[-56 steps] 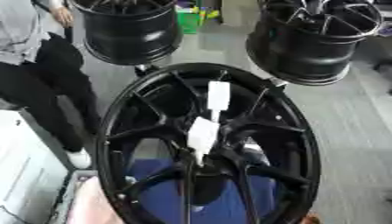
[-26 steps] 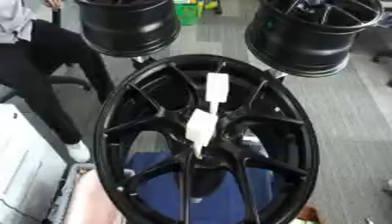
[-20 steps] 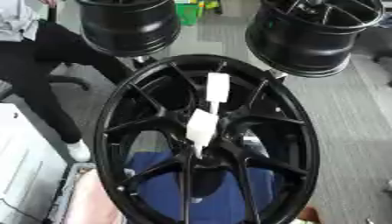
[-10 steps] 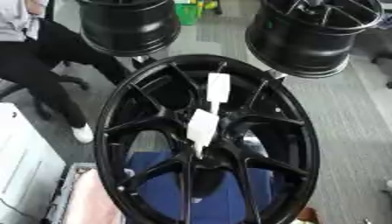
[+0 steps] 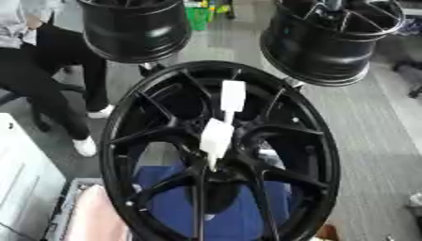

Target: Pull the pin out of the wheel hub.

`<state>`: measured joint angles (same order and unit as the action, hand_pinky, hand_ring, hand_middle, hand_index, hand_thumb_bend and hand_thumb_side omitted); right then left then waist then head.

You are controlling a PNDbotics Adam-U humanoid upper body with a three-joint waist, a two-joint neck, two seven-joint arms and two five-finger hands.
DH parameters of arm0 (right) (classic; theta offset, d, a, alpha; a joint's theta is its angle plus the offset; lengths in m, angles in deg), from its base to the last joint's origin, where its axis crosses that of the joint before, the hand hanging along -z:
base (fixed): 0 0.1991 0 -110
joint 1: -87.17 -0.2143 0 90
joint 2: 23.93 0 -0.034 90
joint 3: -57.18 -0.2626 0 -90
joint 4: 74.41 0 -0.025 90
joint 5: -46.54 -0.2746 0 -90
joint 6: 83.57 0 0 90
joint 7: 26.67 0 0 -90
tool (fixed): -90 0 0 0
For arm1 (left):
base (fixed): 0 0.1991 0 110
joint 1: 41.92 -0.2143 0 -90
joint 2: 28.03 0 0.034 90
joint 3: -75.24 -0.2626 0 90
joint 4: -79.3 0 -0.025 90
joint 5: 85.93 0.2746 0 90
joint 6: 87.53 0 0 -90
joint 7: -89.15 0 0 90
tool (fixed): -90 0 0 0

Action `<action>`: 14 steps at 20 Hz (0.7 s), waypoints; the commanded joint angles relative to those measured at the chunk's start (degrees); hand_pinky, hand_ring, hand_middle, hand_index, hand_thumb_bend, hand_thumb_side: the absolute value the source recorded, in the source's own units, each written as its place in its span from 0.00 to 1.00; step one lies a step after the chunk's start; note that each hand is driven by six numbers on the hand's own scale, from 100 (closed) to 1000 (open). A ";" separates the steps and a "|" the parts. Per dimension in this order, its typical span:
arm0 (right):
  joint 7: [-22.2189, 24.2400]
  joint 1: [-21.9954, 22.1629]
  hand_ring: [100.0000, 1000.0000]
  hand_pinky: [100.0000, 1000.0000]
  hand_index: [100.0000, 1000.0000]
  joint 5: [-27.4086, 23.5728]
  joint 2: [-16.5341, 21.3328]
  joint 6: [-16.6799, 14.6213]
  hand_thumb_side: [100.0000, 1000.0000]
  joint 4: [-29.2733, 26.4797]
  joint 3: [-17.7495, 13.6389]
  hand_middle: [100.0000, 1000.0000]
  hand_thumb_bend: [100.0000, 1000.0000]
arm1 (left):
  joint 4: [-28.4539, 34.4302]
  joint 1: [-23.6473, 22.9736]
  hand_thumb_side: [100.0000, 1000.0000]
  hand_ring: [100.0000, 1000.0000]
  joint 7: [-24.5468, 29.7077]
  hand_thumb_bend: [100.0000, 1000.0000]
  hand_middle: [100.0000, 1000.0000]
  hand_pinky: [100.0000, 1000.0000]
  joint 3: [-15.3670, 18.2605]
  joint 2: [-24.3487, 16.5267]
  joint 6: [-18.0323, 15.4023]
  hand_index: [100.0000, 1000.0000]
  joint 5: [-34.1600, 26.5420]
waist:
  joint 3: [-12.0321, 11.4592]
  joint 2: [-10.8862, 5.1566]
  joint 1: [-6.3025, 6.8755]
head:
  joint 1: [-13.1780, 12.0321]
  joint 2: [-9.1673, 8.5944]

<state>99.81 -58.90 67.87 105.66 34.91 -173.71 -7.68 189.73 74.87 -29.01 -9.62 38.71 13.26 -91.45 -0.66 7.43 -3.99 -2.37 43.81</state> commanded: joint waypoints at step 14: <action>14.94 -9.53 0.89 0.89 0.93 0.88 -7.59 -5.78 0.41 7.88 6.03 0.88 0.00 | 0.05 0.44 0.50 0.59 0.32 0.48 0.54 0.61 0.17 -1.38 0.03 0.71 -0.29 | 0.74 -0.96 0.38 | 0.32 0.31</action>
<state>112.02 -67.15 68.76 97.78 27.36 -166.54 -1.41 189.39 74.78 -28.88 -9.65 38.71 13.35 -91.48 0.00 7.41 -3.96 -2.25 43.82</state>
